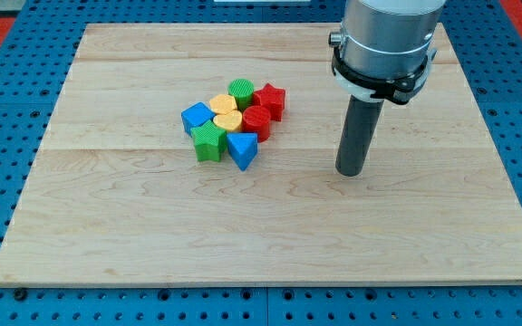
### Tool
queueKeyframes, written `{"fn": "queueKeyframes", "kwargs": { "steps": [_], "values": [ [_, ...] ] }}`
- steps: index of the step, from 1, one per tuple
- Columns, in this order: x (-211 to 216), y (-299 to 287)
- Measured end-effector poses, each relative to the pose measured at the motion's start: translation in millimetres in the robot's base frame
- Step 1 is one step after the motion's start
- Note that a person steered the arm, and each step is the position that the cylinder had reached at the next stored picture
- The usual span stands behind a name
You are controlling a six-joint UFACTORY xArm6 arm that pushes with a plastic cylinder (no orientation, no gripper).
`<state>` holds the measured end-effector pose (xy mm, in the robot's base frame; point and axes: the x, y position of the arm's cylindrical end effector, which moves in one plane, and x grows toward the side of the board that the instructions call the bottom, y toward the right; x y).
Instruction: Separate the blue triangle from a group of blocks
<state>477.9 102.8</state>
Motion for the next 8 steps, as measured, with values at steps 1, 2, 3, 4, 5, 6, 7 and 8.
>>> {"fn": "queueKeyframes", "kwargs": {
  "steps": [1,2,3,4,5,6,7,8],
  "values": [
    [-0.2,-0.2],
    [-3.3,-0.2],
    [-3.4,-0.2],
    [-2.2,-2.6],
    [6.1,-8.3],
    [56.1,-31.2],
    [66.8,-39.4],
    [67.0,-69.6]
  ]
}}
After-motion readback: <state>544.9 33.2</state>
